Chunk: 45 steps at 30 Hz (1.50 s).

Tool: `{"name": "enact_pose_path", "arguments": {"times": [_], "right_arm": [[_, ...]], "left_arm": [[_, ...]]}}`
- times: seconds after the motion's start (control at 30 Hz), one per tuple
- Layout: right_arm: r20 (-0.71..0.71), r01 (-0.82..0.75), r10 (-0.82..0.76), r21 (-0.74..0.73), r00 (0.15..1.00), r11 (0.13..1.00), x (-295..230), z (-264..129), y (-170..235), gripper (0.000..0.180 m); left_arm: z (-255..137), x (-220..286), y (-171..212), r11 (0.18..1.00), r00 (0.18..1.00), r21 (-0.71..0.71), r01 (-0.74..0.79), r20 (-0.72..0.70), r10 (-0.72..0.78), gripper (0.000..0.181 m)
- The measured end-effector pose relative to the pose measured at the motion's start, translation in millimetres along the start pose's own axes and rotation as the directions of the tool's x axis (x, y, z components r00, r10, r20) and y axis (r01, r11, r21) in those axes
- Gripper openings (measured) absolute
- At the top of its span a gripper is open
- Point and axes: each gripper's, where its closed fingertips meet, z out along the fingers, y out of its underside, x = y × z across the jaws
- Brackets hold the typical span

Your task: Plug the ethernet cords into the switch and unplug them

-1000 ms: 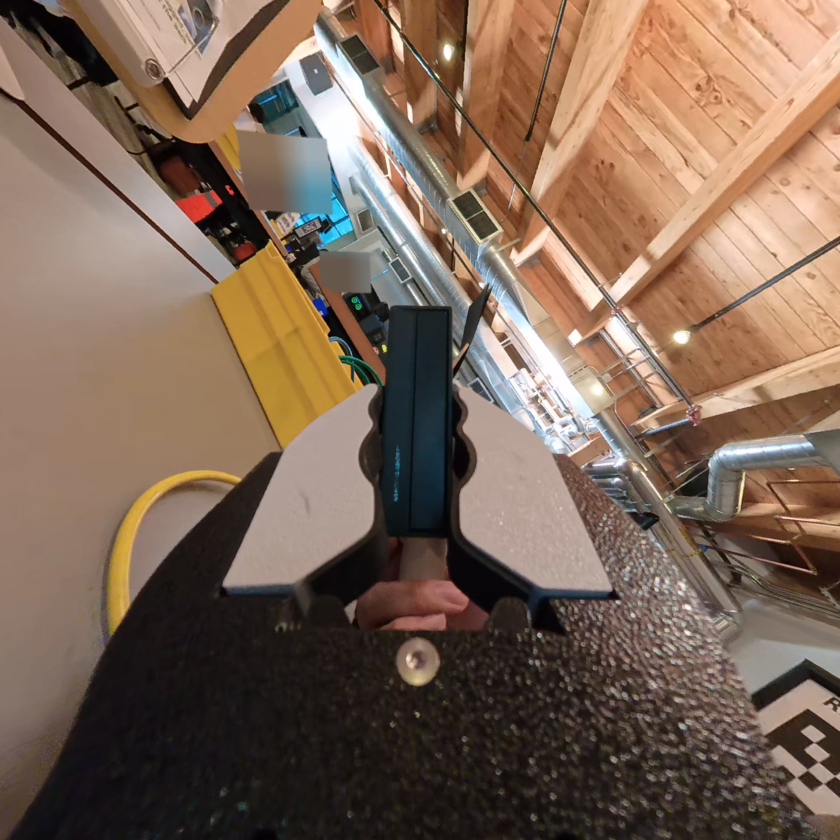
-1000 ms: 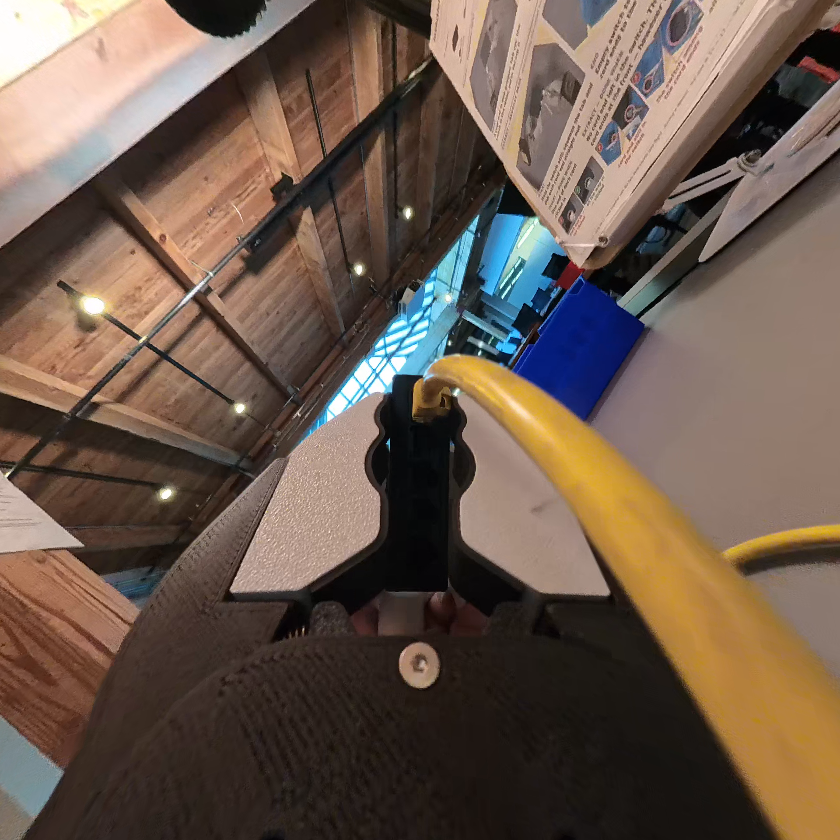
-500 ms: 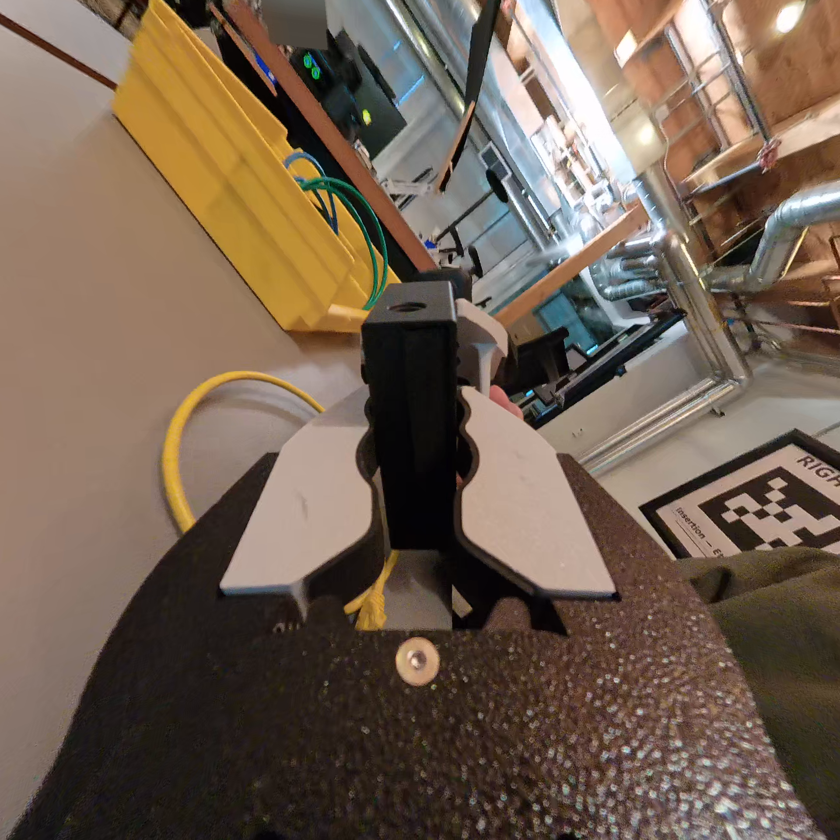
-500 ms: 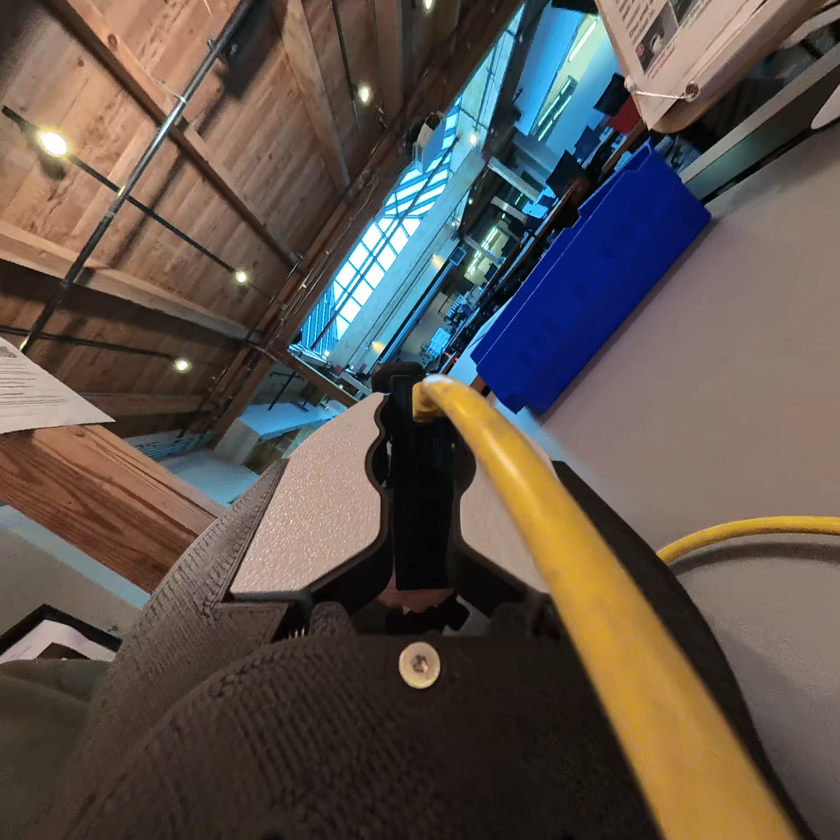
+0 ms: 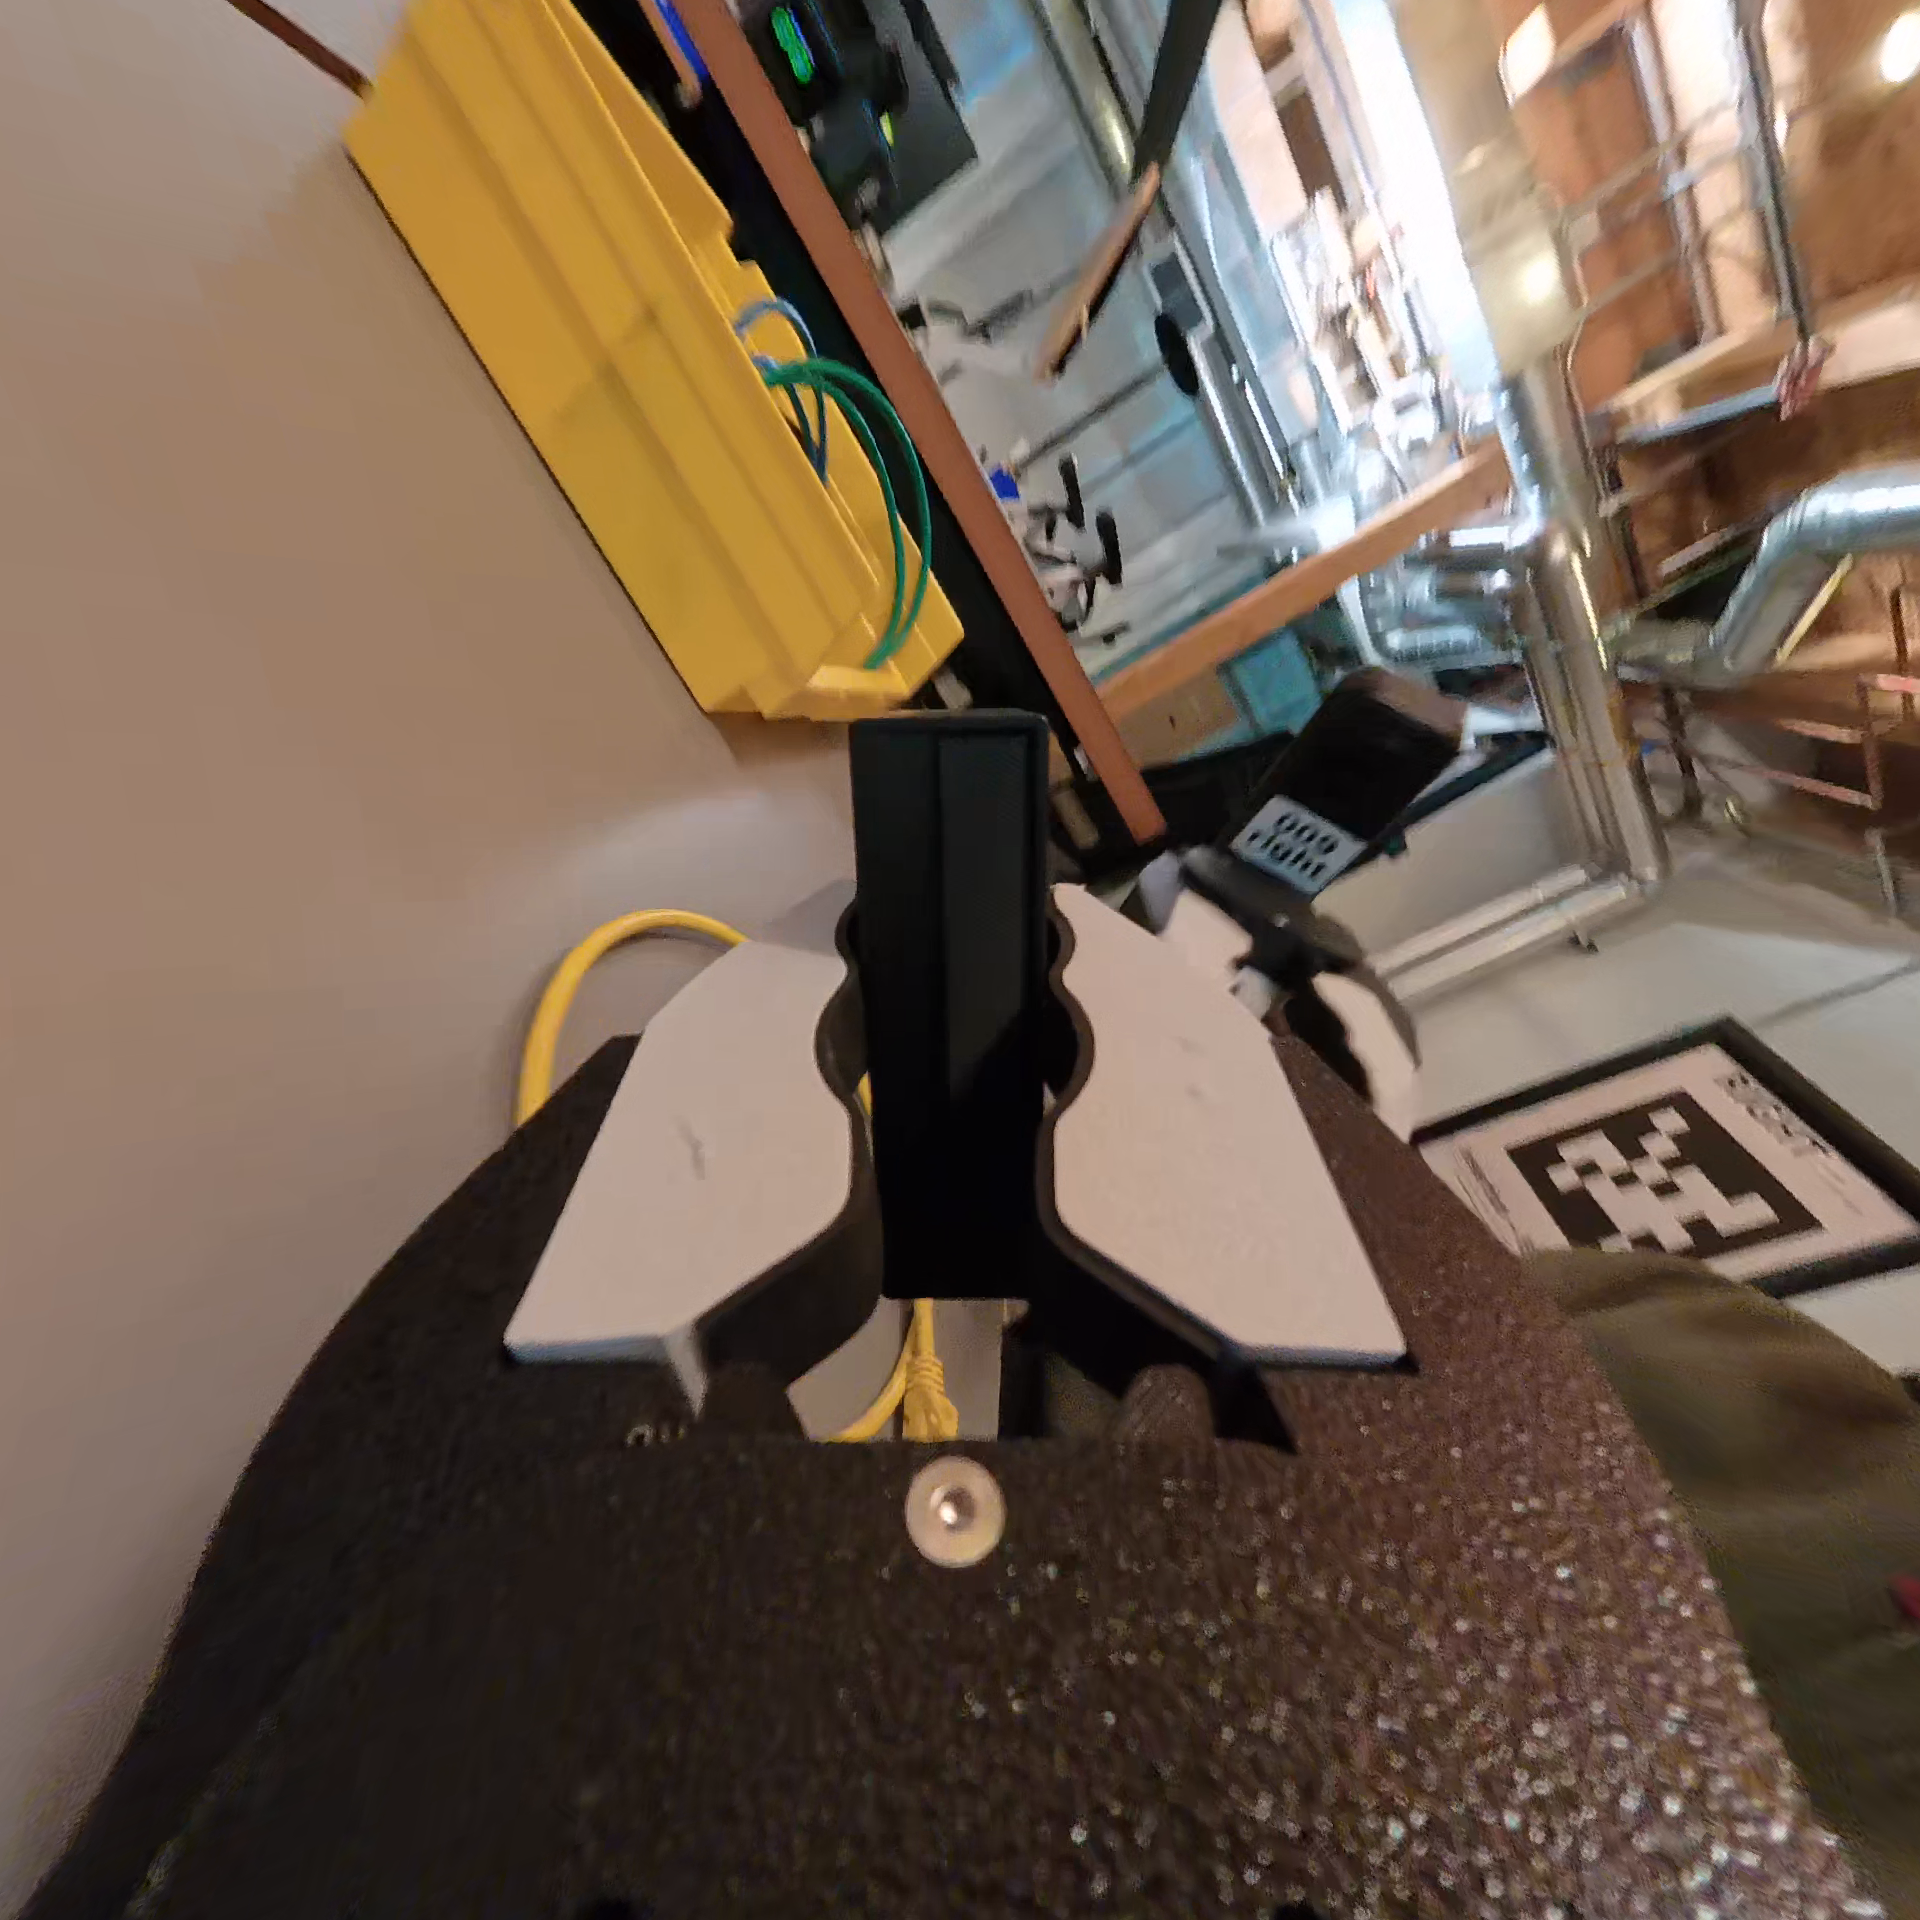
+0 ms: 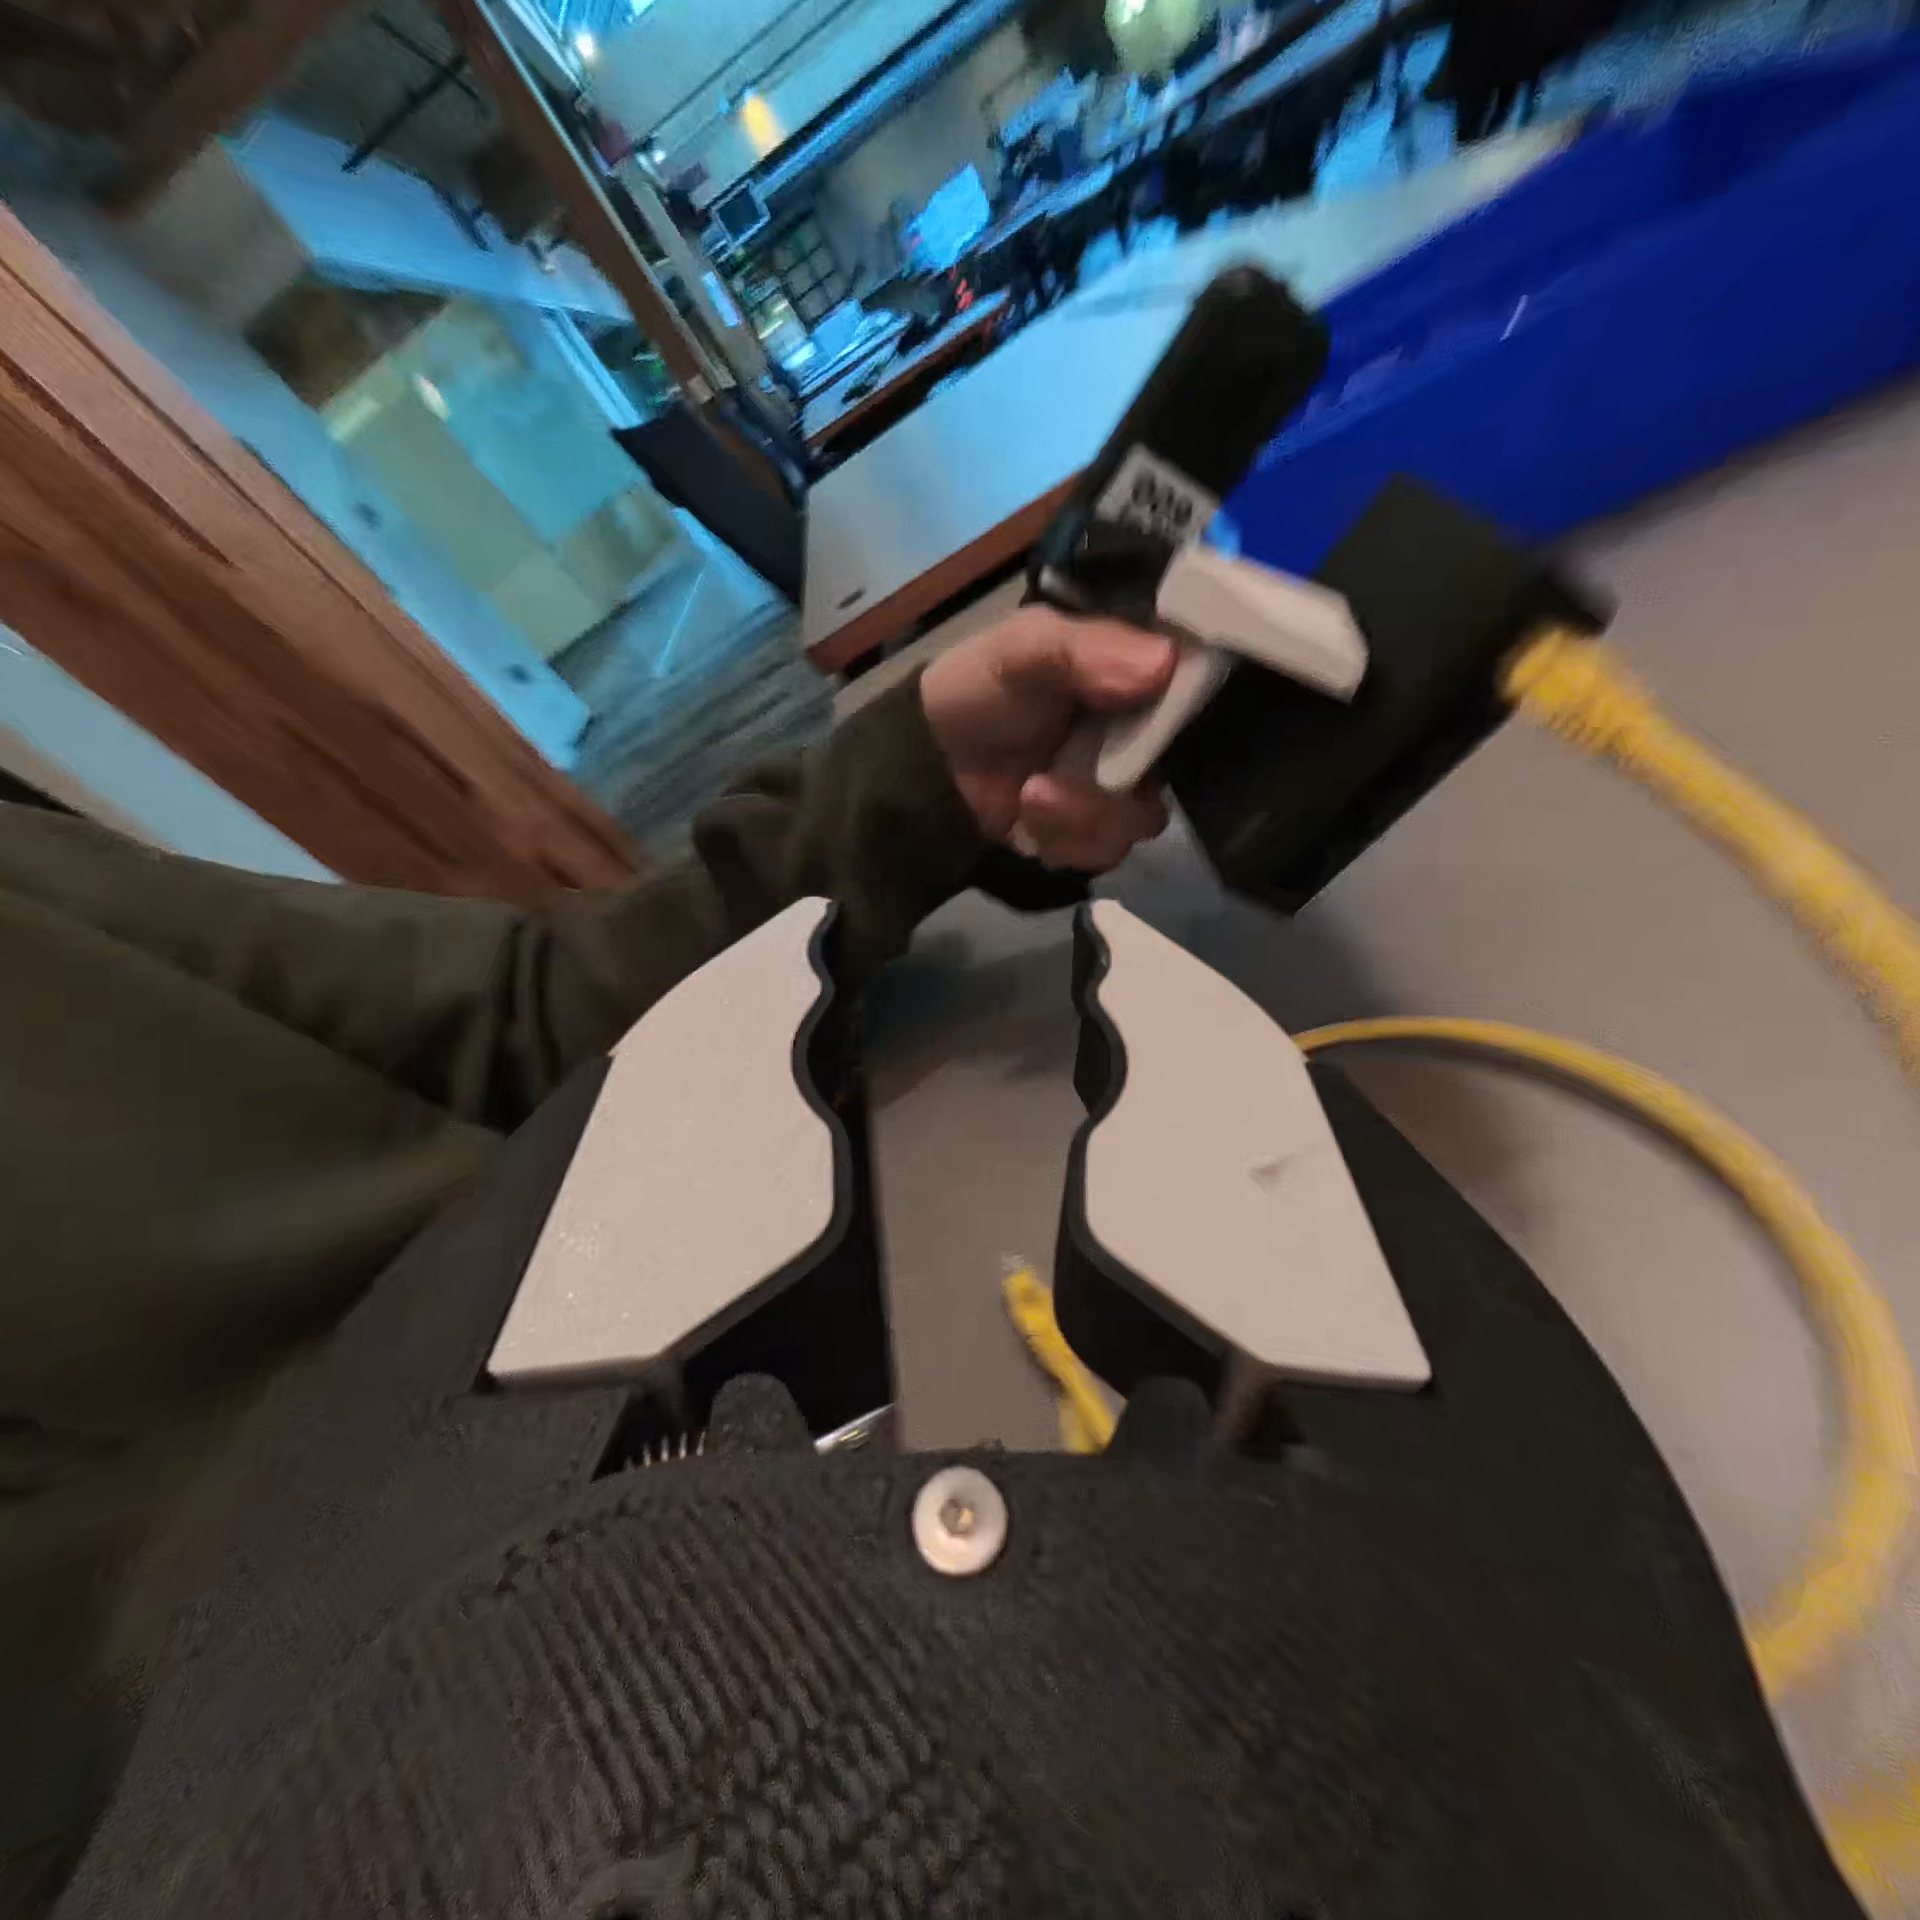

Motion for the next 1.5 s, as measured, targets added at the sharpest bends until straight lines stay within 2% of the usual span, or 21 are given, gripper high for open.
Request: {"name": "enact_pose_path", "arguments": {"times": [0.07, 0.1, 0.13, 0.17, 0.27, 0.3, 0.33, 0.4, 0.5, 0.57, 0.6, 0.7, 0.8, 0.87, 1.0, 1.1, 1.17, 1.3, 1.37, 1.5], "right_arm": [[-0.205, 0.225, -0.211, 0.046, 0.956, 0.973, 15.4, -16.7, -27.9, 0.047], [-0.322, 0.345, -0.315, 0.040, 0.893, 0.938, 28.8, -27.9, -42.0, 0.048], [-0.417, 0.414, -0.367, 0.023, 0.832, 0.910, 44.3, -38.3, -52.9, 0.045], [-0.440, 0.420, -0.379, -0.005, 0.814, 0.908, 57.8, -42.8, -56.2, 0.043], [-0.311, 0.213, -0.212, -0.031, 0.927, 0.977, 84.2, -32.1, -43.3, 0.053], [-0.257, 0.161, -0.155, 0.003, 0.954, 0.987, 85.9, -26.4, -43.2, 0.055], [-0.233, 0.125, -0.108, 0.060, 0.966, 0.990, 88.5, -23.6, -46.5, 0.049], [-0.227, 0.074, -0.041, 0.139, 0.973, 0.987, 97.8, -21.3, -49.4, 0.048], [-0.129, -0.027, 0.033, 0.049, 0.991, 0.998, 98.4, -5.9, -27.4, 0.054], [-0.043, -0.019, 0.020, 0.020, 0.999, 1.000, 89.6, 2.0, -21.3, 0.040], [-0.013, -0.009, 0.010, 0.038, 1.000, 0.999, 86.3, 2.6, -23.2, 0.031], [0.050, -0.046, 0.042, 0.098, 0.998, 0.994, 85.2, 0.2, -31.2, 0.029], [0.073, -0.097, 0.085, 0.191, 0.994, 0.977, 90.3, -3.9, -40.2, 0.028], [0.107, -0.176, 0.152, 0.275, 0.983, 0.945, 95.0, -9.2, -48.6, 0.028], [0.177, -0.359, 0.313, 0.427, 0.933, 0.830, 111.3, -24.1, -62.3, 0.028], [0.239, -0.456, 0.389, 0.464, 0.890, 0.759, 117.4, -26.4, -64.6, 0.027], [0.276, -0.496, 0.412, 0.473, 0.868, 0.729, 116.8, -22.9, -65.8, 0.028], [0.305, -0.544, 0.450, 0.459, 0.839, 0.703, 114.0, -8.8, -62.1, 0.028], [0.305, -0.551, 0.460, 0.436, 0.834, 0.711, 111.3, -0.1, -57.3, 0.027], [0.312, -0.566, 0.473, 0.400, 0.824, 0.721, 104.2, 13.5, -50.8, 0.027]], "left_arm": [[3.2, 4.0, 2.6, 0.994, 1.000, -0.103, -0.021, -0.009, 0.021, 0.029], [5.0, 5.2, 4.8, 0.986, 0.999, -0.161, -0.036, -0.007, 0.036, 0.029], [6.8, 5.8, 6.9, 0.975, 0.999, -0.217, -0.045, -0.003, 0.046, 0.029], [8.5, 7.6, 9.1, 0.961, 0.999, -0.273, -0.049, -0.009, 0.049, 0.029], [15.0, 14.9, 14.7, 0.914, 0.998, -0.401, -0.065, -0.038, 0.054, 0.029], [17.2, 14.7, 16.9, 0.895, 0.997, -0.438, -0.078, -0.032, 0.071, 0.029], [19.3, 14.3, 19.0, 0.877, 0.995, -0.470, -0.094, -0.030, 0.091, 0.029], [23.2, 16.6, 21.7, 0.851, 0.992, -0.510, -0.125, -0.053, 0.114, 0.029], [28.5, 21.2, 25.1, 0.823, 0.988, -0.545, -0.157, -0.099, 0.122, 0.029], [31.5, 19.0, 29.3, 0.797, 0.984, -0.577, -0.178, -0.108, 0.142, 0.029], [32.3, 18.1, 30.1, 0.786, 0.981, -0.587, -0.193, -0.114, 0.156, 0.029], [34.3, 20.7, 25.8, 0.776, 0.967, -0.577, -0.253, -0.137, 0.213, 0.029], [40.7, 19.9, 11.6, 0.790, 0.930, -0.498, -0.357, -0.109, 0.351, 0.031], [42.8, 18.8, -1.3, 0.769, 0.857, -0.410, -0.490, -0.064, 0.511, 0.039], [36.7, 26.8, -17.0, 0.596, 0.598, -0.226, -0.770, 0.069, 0.799, 0.063], [28.8, 27.6, -24.7, 0.464, 0.427, -0.127, -0.877, 0.238, 0.872, 0.077], [25.0, 25.2, -24.5, 0.392, 0.344, -0.098, -0.915, 0.322, 0.882, 0.082], [23.0, 23.3, -22.9, 0.268, 0.210, -0.071, -0.961, 0.443, 0.872, 0.082], [22.6, 25.8, -25.9, 0.234, 0.178, -0.054, -0.971, 0.490, 0.853, 0.082], [28.8, 26.7, -22.6, 0.213, 0.155, -0.070, -0.975, 0.474, 0.867, 0.060]]}}
